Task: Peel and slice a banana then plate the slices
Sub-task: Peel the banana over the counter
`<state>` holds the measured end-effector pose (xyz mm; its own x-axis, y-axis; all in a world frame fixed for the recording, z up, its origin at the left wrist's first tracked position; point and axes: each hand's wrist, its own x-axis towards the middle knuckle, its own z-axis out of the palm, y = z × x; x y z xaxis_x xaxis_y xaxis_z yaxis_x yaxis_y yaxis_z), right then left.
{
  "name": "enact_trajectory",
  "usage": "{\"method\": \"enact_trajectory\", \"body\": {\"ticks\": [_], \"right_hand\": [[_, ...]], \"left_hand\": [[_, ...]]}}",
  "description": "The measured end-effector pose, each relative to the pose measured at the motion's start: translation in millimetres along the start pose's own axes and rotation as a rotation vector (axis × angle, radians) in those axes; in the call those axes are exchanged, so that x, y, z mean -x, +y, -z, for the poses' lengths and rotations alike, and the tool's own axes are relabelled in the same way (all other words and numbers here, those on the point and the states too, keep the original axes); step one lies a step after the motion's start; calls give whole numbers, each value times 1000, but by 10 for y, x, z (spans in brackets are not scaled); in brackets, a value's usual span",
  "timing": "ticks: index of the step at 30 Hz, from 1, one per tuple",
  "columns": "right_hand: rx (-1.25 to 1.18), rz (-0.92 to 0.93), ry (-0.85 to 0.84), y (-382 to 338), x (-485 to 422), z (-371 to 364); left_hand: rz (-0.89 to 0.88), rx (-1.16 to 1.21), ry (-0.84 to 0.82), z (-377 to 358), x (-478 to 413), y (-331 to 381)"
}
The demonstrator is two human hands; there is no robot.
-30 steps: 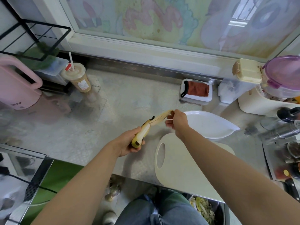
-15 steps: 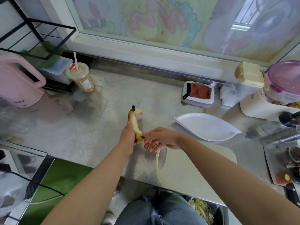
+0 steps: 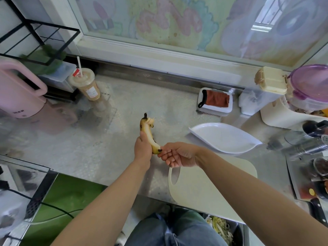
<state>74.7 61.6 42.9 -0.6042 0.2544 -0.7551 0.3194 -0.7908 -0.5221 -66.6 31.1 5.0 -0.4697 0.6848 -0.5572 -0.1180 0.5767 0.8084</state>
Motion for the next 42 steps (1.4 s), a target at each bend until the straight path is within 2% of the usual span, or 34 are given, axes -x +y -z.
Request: {"method": "enact_trajectory", "body": {"ticks": [8, 13, 17, 21, 25, 31, 34, 37, 42], "right_hand": [[241, -30, 101, -47, 25, -97], [306, 15, 168, -7, 17, -88], [177, 145, 140, 43, 12, -66], [262, 220, 136, 70, 40, -19], [326, 412, 205, 63, 54, 10], [-43, 547, 205, -126, 103, -49], [-106, 570, 155, -188, 136, -65], [-104, 587, 96, -238, 150, -86], [-24, 596, 80, -253, 88, -131]], "left_hand": [[-88, -195, 33, -62, 21, -4], [-93, -180, 33, -73, 50, 28], [19, -2, 28, -75, -9, 65], [53, 2, -66, -24, -14, 125], [103, 109, -141, -7, 43, 189], [-62, -178, -281, 60, 164, 192], [-236, -120, -396, 84, 263, 101], [-375, -36, -412, 115, 348, 56], [-347, 105, -456, 116, 378, 123]]}}
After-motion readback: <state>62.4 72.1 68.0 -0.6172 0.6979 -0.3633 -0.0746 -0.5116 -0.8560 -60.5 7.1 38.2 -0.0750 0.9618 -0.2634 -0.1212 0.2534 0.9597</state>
